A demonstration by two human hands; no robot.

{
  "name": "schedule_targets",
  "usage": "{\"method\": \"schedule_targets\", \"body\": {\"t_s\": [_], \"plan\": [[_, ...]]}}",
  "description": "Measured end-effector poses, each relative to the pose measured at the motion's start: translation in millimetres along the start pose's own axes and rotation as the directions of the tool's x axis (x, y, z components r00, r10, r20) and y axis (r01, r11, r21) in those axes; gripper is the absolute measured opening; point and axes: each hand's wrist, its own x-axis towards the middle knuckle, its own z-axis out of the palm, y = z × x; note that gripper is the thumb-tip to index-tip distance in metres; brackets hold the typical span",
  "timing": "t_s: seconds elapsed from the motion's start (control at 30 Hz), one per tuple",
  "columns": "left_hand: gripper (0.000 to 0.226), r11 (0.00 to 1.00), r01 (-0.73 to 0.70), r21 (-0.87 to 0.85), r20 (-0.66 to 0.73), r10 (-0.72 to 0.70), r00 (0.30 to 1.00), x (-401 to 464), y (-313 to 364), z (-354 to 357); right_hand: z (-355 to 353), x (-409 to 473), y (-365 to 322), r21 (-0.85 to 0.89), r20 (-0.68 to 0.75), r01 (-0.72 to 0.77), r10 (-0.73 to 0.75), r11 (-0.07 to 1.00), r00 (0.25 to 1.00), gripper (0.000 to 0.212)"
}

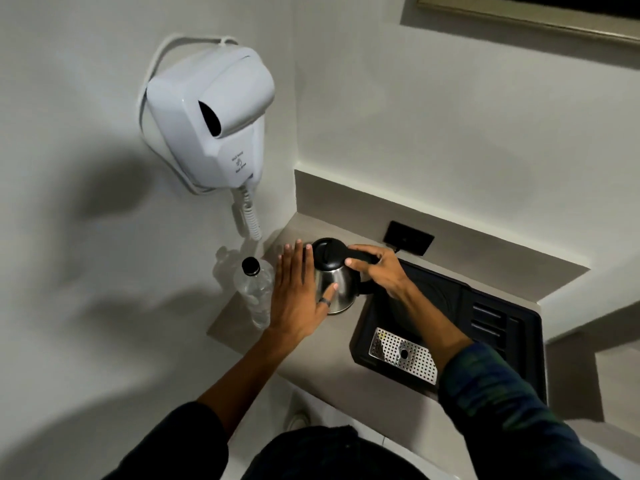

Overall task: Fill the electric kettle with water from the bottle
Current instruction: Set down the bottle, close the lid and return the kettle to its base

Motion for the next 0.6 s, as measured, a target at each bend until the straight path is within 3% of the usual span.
{"method": "schedule_targets", "body": {"t_s": [0.3, 0.6], "plan": [[0.093, 0.993, -0.094, -0.066, -0.061, 0.090, 0.994, 28.7, 13.9, -2.5, -79.2, -30.1, -24.3, 0.126, -0.251, 0.175, -0.140, 0.976, 0.958, 0.042], [0.087, 0.969, -0.242, -0.053, 0.050, 0.245, 0.968, 52.2, 62.0, 25.7, -159.0, -96.2, 22.4, 0.127, -0.385, 0.105, -0.048, 0.986, 0.922, 0.039]]}}
